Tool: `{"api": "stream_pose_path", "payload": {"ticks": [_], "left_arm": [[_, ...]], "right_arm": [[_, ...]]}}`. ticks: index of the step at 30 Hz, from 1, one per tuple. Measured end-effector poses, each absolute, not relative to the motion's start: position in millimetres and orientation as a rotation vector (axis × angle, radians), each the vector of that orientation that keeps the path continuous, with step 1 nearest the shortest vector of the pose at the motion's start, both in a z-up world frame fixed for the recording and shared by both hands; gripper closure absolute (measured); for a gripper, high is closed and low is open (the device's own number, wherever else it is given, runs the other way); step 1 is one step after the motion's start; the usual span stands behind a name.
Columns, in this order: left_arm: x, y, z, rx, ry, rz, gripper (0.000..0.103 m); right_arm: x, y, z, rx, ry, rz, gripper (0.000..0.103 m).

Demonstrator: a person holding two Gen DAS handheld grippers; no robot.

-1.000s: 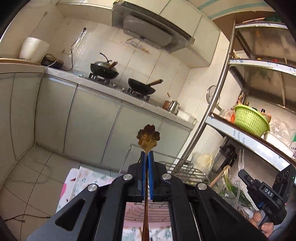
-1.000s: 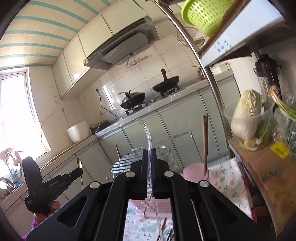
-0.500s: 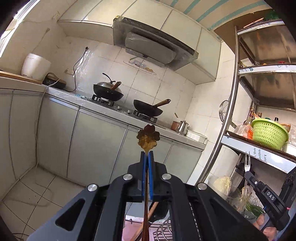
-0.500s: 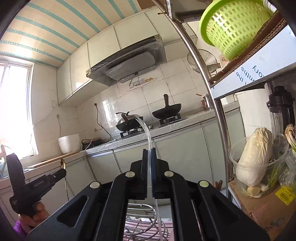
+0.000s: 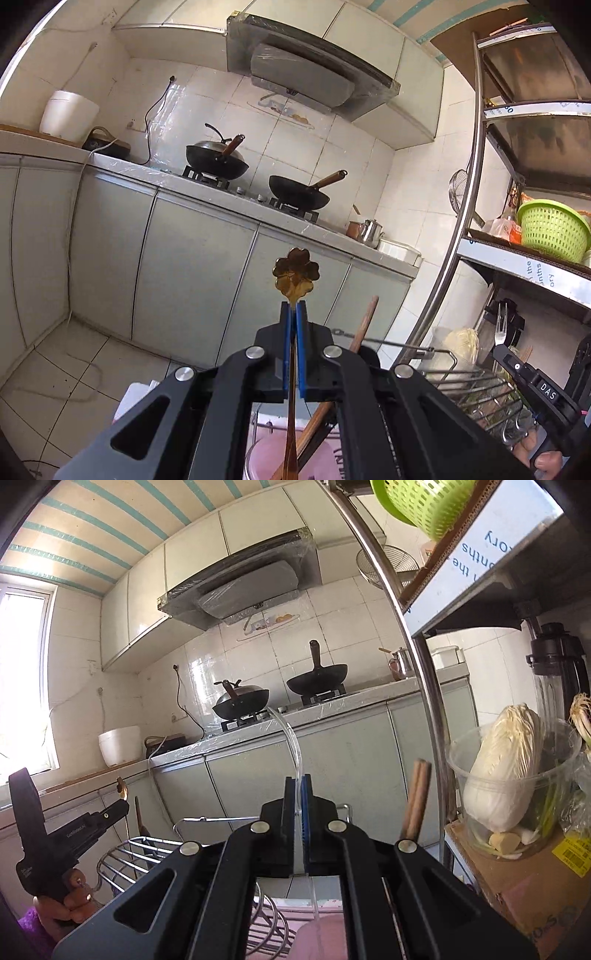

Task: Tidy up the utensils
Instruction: 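Lower the gold spoon into the pink cup while the right tool carries the fork into the other cup, then open both tools and withdraw them down toward the cloth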

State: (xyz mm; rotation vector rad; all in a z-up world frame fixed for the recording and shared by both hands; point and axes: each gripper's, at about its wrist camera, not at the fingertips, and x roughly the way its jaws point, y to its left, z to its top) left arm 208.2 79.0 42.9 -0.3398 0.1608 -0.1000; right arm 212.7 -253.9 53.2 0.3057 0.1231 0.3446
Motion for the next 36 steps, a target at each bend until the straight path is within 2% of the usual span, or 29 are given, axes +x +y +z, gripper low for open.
{"api": "stream_pose_path", "payload": {"ticks": [10, 14, 18, 20, 21, 24, 26, 36], "left_arm": [[179.1, 76.0, 20.9, -0.322, 0.284, -0.125, 0.102], [173.4, 75.2, 13.1, -0.328, 0.358, -0.124, 0.097], [164.1, 74.9, 12.0, -0.327, 0.386, -0.119, 0.077], [158.6, 76.8, 11.9, -0.343, 0.399, -0.122, 0.074], [155.9, 77.7, 11.6, -0.347, 0.405, -0.124, 0.074], [147.9, 78.1, 11.6, -0.342, 0.42, -0.122, 0.073], [141.9, 76.5, 12.5, -0.332, 0.425, -0.121, 0.073], [106.0, 59.2, 4.6, -0.298, 0.497, -0.169, 0.073]], "right_arm": [[184.8, -258.6, 28.0, 0.34, 0.289, 0.314, 0.1], [177.5, -257.7, 20.9, 0.341, 0.368, 0.301, 0.099], [170.4, -257.7, 16.9, 0.321, 0.427, 0.277, 0.099], [168.4, -258.6, 15.2, 0.313, 0.465, 0.269, 0.098], [167.0, -258.8, 13.6, 0.311, 0.482, 0.266, 0.096], [160.8, -259.8, 12.4, 0.301, 0.495, 0.273, 0.083], [156.2, -258.0, 13.8, 0.28, 0.501, 0.265, 0.07], [127.0, -262.2, 10.8, 0.28, 0.534, 0.26, 0.067]]}}
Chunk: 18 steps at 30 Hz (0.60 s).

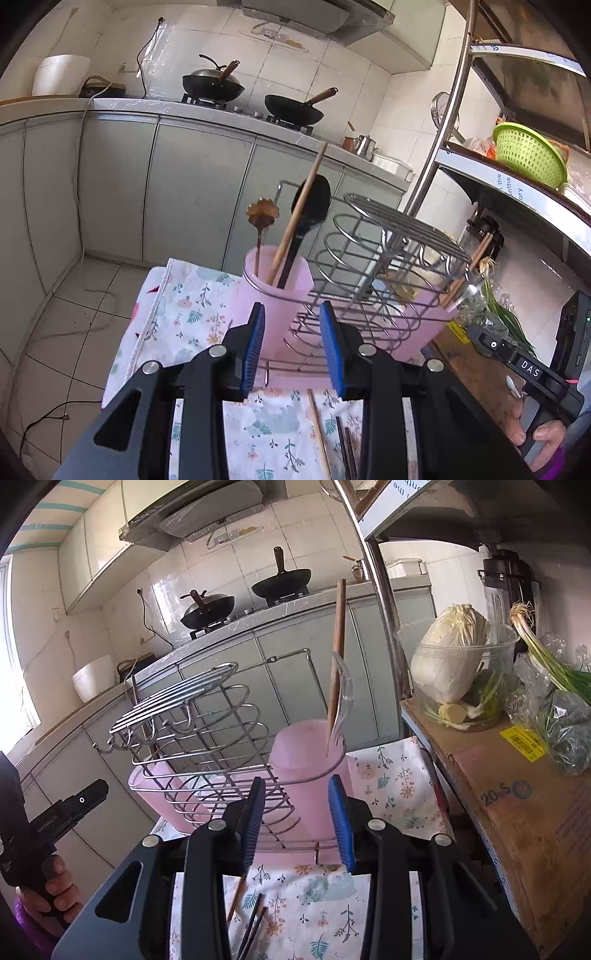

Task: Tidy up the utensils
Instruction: 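Open both tools and withdraw them down toward the cloth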

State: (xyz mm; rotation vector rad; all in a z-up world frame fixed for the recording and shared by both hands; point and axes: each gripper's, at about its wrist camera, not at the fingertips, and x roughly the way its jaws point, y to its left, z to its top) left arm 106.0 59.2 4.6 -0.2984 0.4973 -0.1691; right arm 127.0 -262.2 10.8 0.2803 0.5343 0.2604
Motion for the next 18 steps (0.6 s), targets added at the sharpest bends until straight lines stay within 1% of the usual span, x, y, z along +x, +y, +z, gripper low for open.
{"api": "stream_pose_path", "payload": {"ticks": [3, 5, 7, 11, 18], "left_arm": [[97.7, 48.2, -4.9, -0.289, 0.543, -0.196, 0.073], [93.9, 40.6, -13.9, -0.285, 0.581, -0.211, 0.073], [92.7, 33.2, -24.0, -0.292, 0.629, -0.225, 0.073], [95.1, 19.7, -45.0, -0.3, 0.738, -0.24, 0.073], [108.9, -3.9, -65.2, -0.23, 0.876, -0.237, 0.073]], "right_arm": [[112.8, -260.1, 7.2, 0.273, 0.546, 0.272, 0.066], [103.3, -257.6, 3.8, 0.265, 0.557, 0.282, 0.058], [95.5, -253.9, 0.9, 0.249, 0.565, 0.292, 0.056], [82.8, -247.4, -6.0, 0.224, 0.582, 0.301, 0.055], [78.1, -243.4, -30.9, 0.254, 0.703, 0.325, 0.055]]}}
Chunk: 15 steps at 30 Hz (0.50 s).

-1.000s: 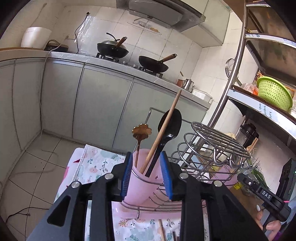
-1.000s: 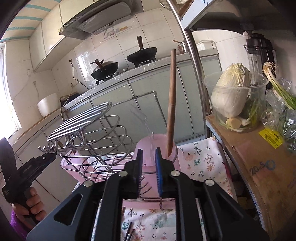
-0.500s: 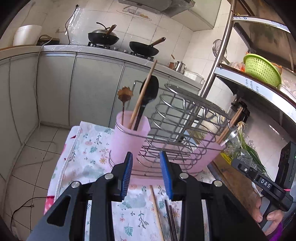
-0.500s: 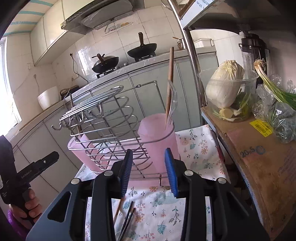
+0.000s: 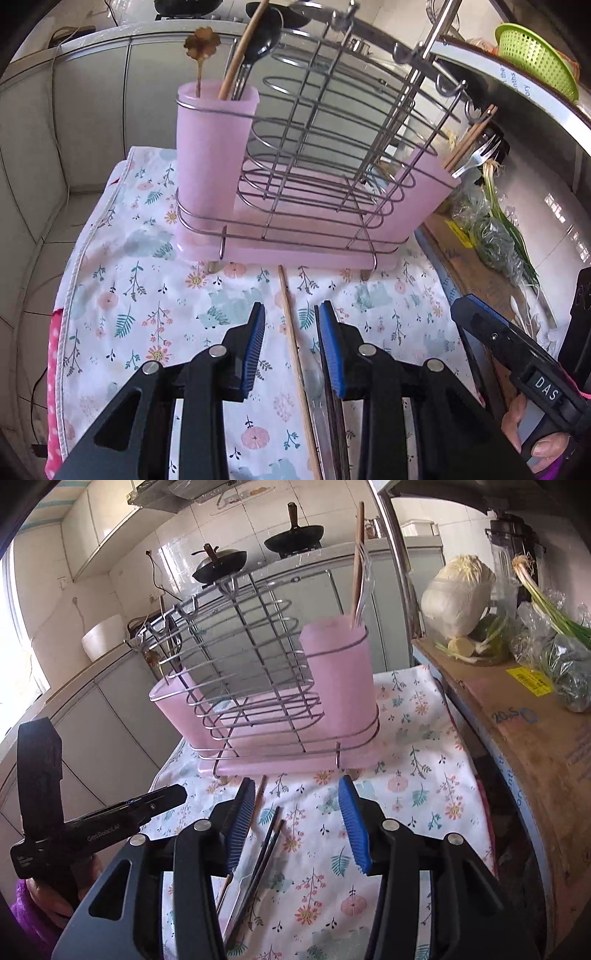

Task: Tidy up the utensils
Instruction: 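Open both tools and withdraw them down toward the cloth, then grasp a wooden chopstick with the left tool while the right tool grasps a dark chopstick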

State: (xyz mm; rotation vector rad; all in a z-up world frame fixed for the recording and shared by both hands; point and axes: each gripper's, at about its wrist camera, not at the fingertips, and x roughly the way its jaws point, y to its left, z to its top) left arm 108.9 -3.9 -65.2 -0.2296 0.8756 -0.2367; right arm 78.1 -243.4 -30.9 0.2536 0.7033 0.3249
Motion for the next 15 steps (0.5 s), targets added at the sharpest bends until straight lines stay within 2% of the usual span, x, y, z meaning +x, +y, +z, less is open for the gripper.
{"api": "stream_pose_path", "payload": {"ticks": [4, 15], "left_arm": [[127.4, -15.8, -77.8, -0.2, 0.973, -0.233, 0.074], [171.6, -40.2, -115.6, -0.155, 1.143, -0.154, 0.086]], "right_arm": [[76.2, -244.6, -44.9, 0.286, 0.739, 0.319, 0.055], [88.4, -248.5, -72.5, 0.387, 0.919, 0.38, 0.056]]}}
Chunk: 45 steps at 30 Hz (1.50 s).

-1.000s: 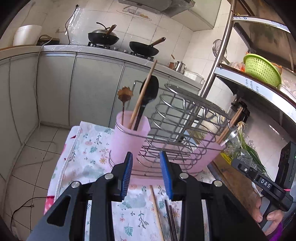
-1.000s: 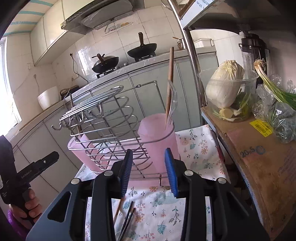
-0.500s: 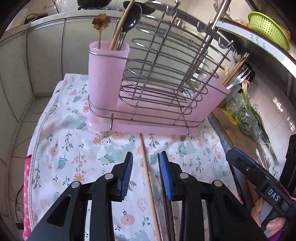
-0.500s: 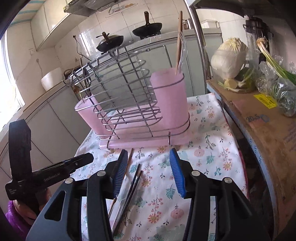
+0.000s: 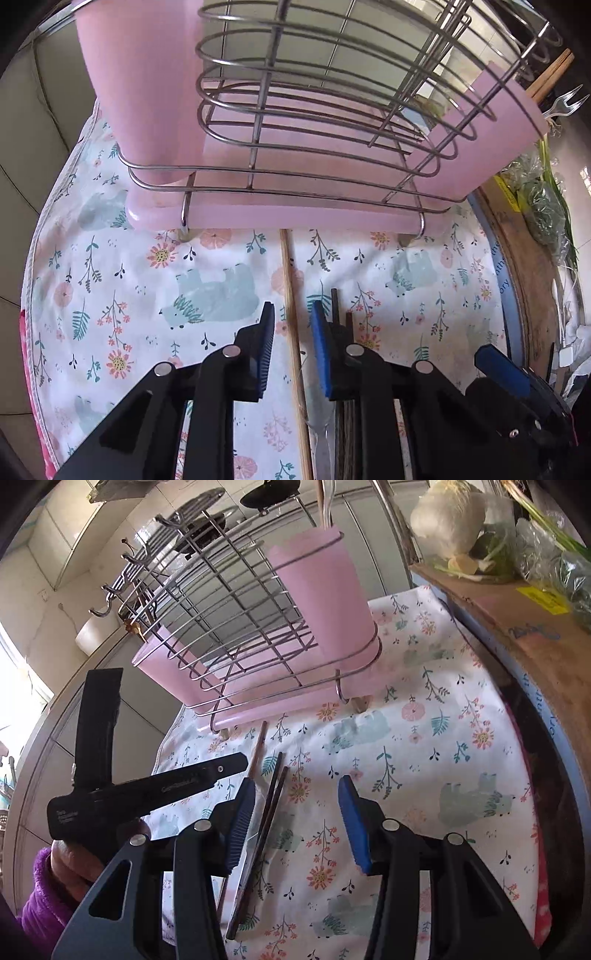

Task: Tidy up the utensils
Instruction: 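Grasp a wooden chopstick with the left tool while the right tool grasps a dark chopstick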

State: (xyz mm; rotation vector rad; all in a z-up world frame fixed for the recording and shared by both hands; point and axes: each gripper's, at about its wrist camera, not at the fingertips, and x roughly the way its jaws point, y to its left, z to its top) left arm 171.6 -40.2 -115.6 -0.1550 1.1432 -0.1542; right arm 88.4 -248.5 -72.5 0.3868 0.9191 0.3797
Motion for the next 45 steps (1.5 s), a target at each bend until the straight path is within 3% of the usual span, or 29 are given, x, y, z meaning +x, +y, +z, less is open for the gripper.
{"api": "stream_pose_path", "payload": {"ticks": [4, 6, 11, 19, 39, 45], "left_arm": [[180.3, -42.8, -128.6, -0.135, 1.175, -0.12, 0.091], [181.1, -42.1, -128.6, -0.129, 1.162, -0.111, 0.097], [171.4, -22.9, -122.5, -0.202, 1.144, -0.123, 0.097], [136.1, 15.2, -110.6, -0.232, 1.093, -0.123, 0.097], [117.8, 27.8, -138.3, -0.256, 1.1, -0.137, 0.097], [125.7, 26.9, -141.8, -0.231, 1.147, -0.157, 0.096]], "right_arm": [[91.1, -246.0, -80.1, 0.406, 0.964, 0.401, 0.056], [92.3, -243.0, -82.9, 0.407, 0.985, 0.412, 0.062], [98.4, -235.9, -92.8, 0.445, 1.055, 0.438, 0.075], [121.5, -212.3, -111.5, 0.466, 1.173, 0.43, 0.085], [157.3, -149.6, -126.8, 0.255, 1.263, 0.235, 0.086], [160.6, -142.1, -129.7, 0.229, 1.266, 0.241, 0.091]]}}
